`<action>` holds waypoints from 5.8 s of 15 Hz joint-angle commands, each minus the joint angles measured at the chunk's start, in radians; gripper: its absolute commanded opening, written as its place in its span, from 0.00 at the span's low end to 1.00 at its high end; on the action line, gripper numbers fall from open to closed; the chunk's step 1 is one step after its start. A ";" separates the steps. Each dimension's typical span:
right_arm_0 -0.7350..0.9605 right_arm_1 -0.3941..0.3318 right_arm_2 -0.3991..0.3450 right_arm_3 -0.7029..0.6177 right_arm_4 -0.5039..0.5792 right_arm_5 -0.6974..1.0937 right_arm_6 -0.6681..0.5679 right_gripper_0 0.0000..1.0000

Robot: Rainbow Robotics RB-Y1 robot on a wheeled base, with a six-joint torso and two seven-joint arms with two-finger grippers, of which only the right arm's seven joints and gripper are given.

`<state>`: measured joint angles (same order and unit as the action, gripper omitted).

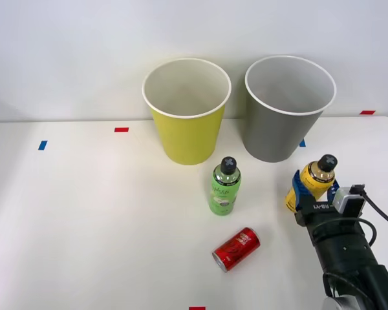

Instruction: Put cans in the gray bin, plastic bottles in the light green bin

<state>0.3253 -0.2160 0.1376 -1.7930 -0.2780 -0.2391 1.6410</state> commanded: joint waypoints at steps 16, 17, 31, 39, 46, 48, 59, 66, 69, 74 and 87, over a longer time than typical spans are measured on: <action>0.090 -0.085 0.017 -0.485 -0.043 0.340 -0.095 0.05; 0.063 -0.080 0.008 -0.513 -0.046 0.371 -0.144 0.05; -0.601 -0.046 0.040 -0.373 -0.079 0.679 -0.408 0.04; -0.991 -0.023 0.166 0.145 -0.049 0.534 -0.412 0.04; -1.043 -0.032 0.208 0.219 -0.049 0.534 -0.414 0.06; -1.043 -0.032 0.208 0.221 -0.049 0.534 -0.417 0.35; -0.990 -0.042 0.221 0.210 -0.024 0.405 -0.417 1.00; -0.700 -0.112 0.158 -0.120 0.010 0.382 -0.432 1.00; -0.525 -0.169 0.117 -0.183 0.000 0.256 -0.449 1.00; -0.262 -0.183 0.045 -0.215 -0.009 0.087 -0.454 1.00; 0.221 -0.029 -0.006 -0.213 0.048 0.030 -0.311 1.00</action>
<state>0.5241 -0.2640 0.1346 -2.0066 -0.2404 -0.2089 1.2716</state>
